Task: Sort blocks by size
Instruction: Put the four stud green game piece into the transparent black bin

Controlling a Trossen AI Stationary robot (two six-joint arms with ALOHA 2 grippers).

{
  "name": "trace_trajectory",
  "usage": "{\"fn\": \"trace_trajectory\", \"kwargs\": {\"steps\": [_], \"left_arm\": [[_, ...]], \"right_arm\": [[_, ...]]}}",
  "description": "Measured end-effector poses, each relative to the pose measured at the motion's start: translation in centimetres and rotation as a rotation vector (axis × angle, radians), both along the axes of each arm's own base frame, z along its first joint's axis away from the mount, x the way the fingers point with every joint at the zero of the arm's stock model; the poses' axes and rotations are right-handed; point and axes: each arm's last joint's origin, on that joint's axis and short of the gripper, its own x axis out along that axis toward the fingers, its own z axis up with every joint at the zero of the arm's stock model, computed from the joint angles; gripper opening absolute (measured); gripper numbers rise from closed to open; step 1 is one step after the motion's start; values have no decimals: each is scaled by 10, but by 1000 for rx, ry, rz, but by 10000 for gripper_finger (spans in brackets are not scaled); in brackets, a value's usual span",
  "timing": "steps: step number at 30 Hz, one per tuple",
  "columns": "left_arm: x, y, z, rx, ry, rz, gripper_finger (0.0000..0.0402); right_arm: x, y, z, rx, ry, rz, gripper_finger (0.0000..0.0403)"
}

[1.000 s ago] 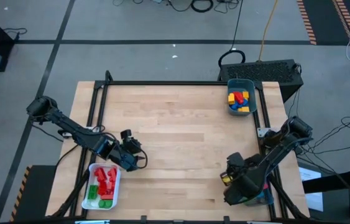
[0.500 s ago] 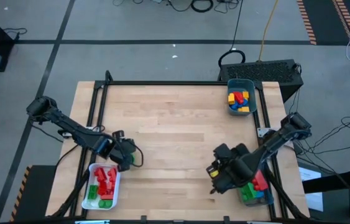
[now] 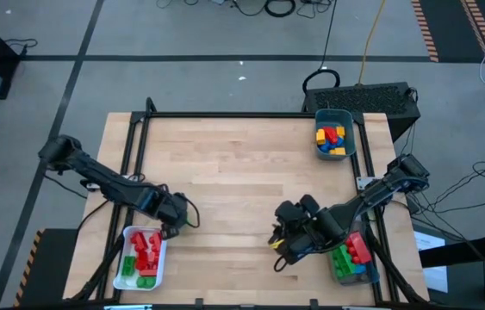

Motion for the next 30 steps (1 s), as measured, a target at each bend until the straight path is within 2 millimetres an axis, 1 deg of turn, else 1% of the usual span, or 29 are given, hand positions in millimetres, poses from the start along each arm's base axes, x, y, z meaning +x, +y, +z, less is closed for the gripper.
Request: {"fn": "trace_trajectory", "kwargs": {"steps": [3, 6, 8, 11, 13, 15, 19, 21, 25, 28, 30], "left_arm": [[4, 3, -13, 24, 58, -1, 219], [13, 3, -25, 30, 81, -57, 219], [23, 3, -32, 14, 52, -93, 219], [38, 4, -39, -10, -31, -86, 218], [53, 4, -38, -32, -137, -93, 218], [64, 6, -37, -48, -226, -97, 218], [86, 4, -23, -85, -448, -154, 218], [92, 2, -18, -83, -502, -185, 218], [99, -2, -9, -77, -583, -241, 218], [99, -4, -8, -44, -593, -318, 218], [99, -6, -8, -14, -602, -350, 218]], "right_arm": [[4, 1, 1, -1, -22, 35, 231], [5, 1, 1, -7, -25, 54, 231], [6, 0, 2, -8, -27, 57, 231], [6, 0, 2, -8, -26, 55, 231], [6, 0, 2, -9, -27, 55, 231], [7, -2, 2, -9, -26, 51, 231], [9, -5, 1, -27, -36, 32, 231], [12, -8, -1, -61, -46, 11, 231], [23, -14, -13, -82, -22, -18, 231], [35, -18, -23, -89, -1, 1, 231], [43, -17, -30, -103, -2, 47, 231]]}}
